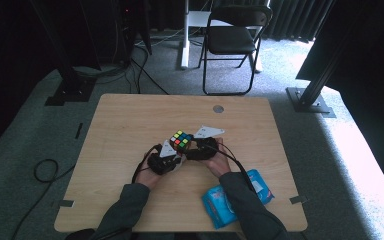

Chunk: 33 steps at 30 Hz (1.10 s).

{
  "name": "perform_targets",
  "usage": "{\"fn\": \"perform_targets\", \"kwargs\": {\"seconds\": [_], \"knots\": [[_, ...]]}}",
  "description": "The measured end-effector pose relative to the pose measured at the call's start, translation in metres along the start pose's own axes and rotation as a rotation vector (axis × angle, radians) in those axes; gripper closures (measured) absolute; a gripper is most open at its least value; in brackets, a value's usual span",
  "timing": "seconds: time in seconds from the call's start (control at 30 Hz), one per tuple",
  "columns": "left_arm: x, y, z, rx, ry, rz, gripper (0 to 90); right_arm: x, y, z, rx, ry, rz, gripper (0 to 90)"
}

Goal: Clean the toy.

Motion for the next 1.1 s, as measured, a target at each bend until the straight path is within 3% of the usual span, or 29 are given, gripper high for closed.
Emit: {"fn": "perform_targets", "kwargs": {"seconds": [0.47,1.1], "knots": [[-0.001,0.002,0.0,-0.012,0.004,0.001,82.3,0.0,-0.001,0.0,-0.003,0.001,0.003,34.3],[0.011,-0.006,-0.021,-0.094,-0.048,-0.002,82.4,0.0,-0.001,0.0,-0.01,0.001,0.006,34.3]]}}
Point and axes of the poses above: each handheld gripper's, and its own axes: y roughly forward along the jaws, x roughly out of its underside, z roughly to its right, the point moved 3 cm from there along y, roughly forward along the jaws, and after that the axes turned 14 degrees about y, right-handed, at the moved point
